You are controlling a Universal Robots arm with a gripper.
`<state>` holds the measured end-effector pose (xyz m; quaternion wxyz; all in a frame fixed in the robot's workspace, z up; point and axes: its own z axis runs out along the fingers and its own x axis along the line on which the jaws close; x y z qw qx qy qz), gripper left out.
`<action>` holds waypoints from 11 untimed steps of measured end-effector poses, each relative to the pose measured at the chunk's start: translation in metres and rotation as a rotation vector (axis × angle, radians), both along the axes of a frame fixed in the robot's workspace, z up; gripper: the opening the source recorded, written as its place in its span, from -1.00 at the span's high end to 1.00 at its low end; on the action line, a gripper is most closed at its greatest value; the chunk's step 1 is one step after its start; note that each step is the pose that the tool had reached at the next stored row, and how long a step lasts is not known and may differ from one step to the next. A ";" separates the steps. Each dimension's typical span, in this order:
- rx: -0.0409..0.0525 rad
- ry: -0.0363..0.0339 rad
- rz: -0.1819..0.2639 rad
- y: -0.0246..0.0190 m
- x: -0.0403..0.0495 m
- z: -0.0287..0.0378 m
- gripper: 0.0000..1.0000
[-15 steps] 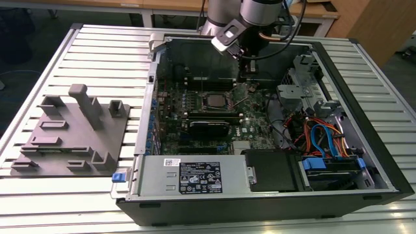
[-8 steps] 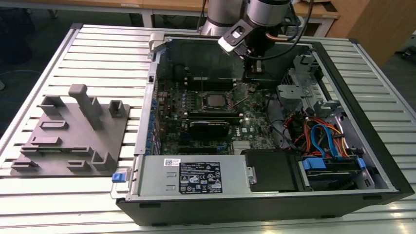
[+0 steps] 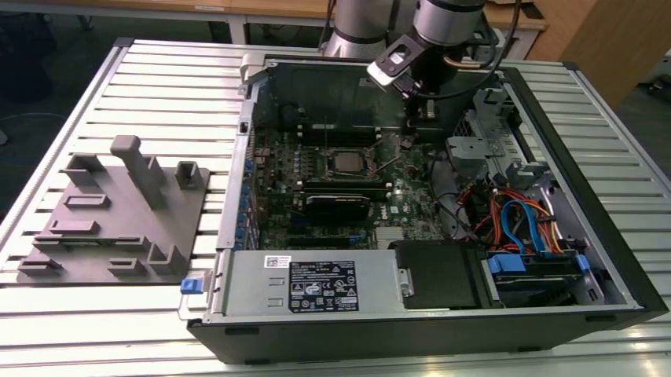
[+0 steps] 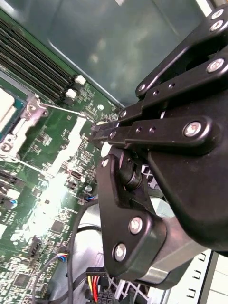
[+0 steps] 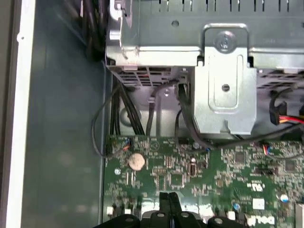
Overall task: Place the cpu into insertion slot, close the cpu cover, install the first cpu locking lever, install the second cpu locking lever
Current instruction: 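Close the cpu cover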
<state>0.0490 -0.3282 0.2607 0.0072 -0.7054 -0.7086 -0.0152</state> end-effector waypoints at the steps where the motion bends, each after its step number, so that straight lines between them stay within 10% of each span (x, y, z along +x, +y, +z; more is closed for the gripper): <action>1: -0.0003 0.0003 0.000 0.0000 0.0010 -0.0008 0.80; 11: -0.0008 0.0008 0.000 -0.0070 0.0056 -0.0121 0.80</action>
